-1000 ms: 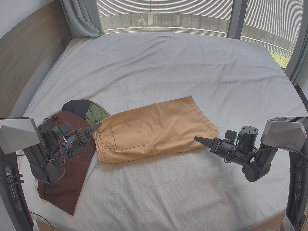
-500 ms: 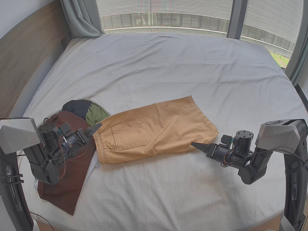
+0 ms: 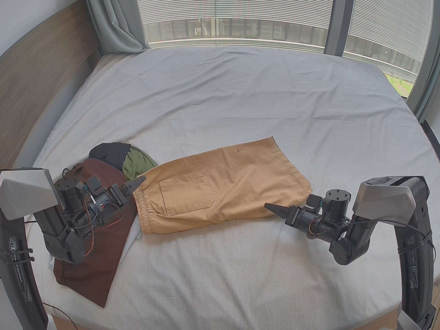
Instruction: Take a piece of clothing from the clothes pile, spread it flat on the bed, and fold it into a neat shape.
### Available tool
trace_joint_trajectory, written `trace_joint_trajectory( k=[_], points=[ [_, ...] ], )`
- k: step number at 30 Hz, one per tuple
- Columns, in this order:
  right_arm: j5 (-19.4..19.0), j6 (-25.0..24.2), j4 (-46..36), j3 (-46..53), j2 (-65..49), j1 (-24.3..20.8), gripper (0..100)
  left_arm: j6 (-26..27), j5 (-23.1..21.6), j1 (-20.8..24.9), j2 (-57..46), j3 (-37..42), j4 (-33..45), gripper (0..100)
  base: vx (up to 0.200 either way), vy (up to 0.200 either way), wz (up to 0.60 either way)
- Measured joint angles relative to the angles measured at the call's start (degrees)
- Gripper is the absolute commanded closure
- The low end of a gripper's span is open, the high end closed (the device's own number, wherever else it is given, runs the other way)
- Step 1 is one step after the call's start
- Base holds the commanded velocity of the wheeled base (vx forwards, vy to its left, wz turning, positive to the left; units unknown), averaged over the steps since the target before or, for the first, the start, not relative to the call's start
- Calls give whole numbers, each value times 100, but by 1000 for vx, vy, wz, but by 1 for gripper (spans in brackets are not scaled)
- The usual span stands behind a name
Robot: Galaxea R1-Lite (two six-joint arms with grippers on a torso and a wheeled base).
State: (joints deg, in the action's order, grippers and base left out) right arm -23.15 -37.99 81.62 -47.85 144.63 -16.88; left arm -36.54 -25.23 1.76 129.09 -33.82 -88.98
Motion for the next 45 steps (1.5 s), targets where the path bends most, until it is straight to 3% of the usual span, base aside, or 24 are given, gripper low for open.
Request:
trace_joint_trajectory(
  k=[9, 32, 33, 45],
  points=[
    [233, -227, 79, -449, 286, -146, 0, 0, 0, 0, 7, 6, 0, 0, 0, 0, 0],
    [386, -394, 268, -866, 606, -255, 0, 0, 2, 9, 40, 5, 0, 0, 0, 0, 0],
    [386, -394, 268, -870, 608, -255, 100, -2, 0, 9, 43, 0, 0, 0, 0, 0, 0],
    [407, -400, 213, -892, 697, -255, 100, -13, -139, 6, 49, 37, 0, 0, 0, 0, 0]
  ],
)
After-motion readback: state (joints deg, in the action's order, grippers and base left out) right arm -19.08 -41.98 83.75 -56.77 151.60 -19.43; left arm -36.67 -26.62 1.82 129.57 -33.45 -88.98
